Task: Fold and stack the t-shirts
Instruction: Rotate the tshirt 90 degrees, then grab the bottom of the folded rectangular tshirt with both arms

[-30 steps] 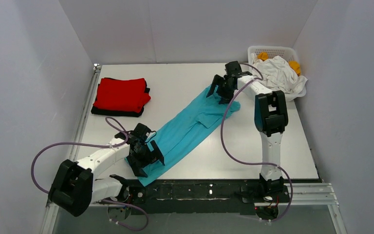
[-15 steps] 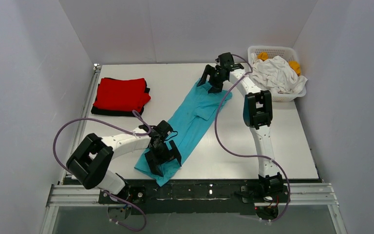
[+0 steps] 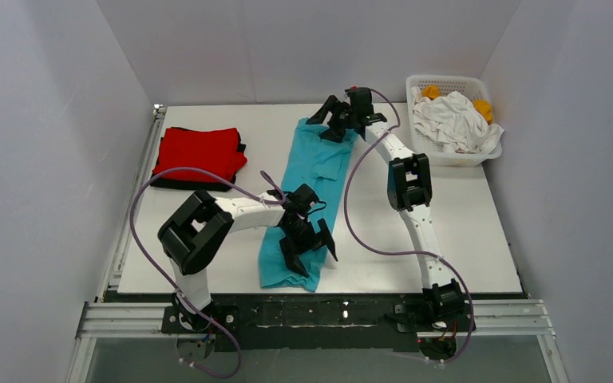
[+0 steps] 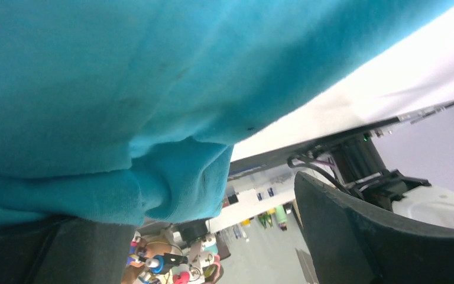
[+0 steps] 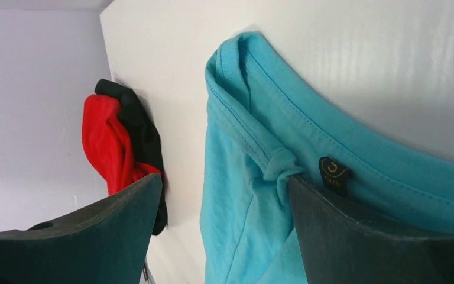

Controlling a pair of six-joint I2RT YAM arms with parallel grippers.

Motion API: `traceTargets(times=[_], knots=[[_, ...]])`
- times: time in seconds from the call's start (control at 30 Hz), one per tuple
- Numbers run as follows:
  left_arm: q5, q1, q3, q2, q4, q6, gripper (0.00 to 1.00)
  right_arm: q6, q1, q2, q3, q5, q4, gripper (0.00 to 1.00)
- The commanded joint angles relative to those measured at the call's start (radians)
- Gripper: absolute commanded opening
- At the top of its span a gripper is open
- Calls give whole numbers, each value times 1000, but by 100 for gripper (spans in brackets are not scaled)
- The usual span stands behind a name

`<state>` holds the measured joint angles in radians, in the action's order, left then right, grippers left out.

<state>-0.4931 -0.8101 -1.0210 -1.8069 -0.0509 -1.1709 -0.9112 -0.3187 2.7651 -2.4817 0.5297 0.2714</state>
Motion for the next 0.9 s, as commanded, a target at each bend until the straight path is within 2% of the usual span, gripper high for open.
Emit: traceTargets(times=[0.0,0.1,0.23,0.4,0.47,0.57,0.67,0.77,0.87], knots=[[5,-62,-24,-105,-109,-20,98,-41,-36,66,-56,-54,-110,87],[10,-86,-51,-134,-115,-18,98,-14,-49,58,-56,-56,-110,87],[-12,-108,-61,-126,-158,-9,98,93,-37,-2,-55,-76,-18,87],[-38,-136,-188,-81,9,170,98,253,-8,-177,8,-150,73,90],[-56,-149,-226,-35,42,235,98,306,0,-254,-10,-217,118,92],[-63,-160,-277,43,181,351,98,364,16,-367,-15,-256,190,95],[-29,-161,-265,154,360,469,98,439,21,-525,108,-310,234,97],[36,-161,-162,305,445,529,98,494,21,-669,272,-341,303,98],[146,-161,-90,444,579,549,98,499,19,-836,510,-327,343,93]])
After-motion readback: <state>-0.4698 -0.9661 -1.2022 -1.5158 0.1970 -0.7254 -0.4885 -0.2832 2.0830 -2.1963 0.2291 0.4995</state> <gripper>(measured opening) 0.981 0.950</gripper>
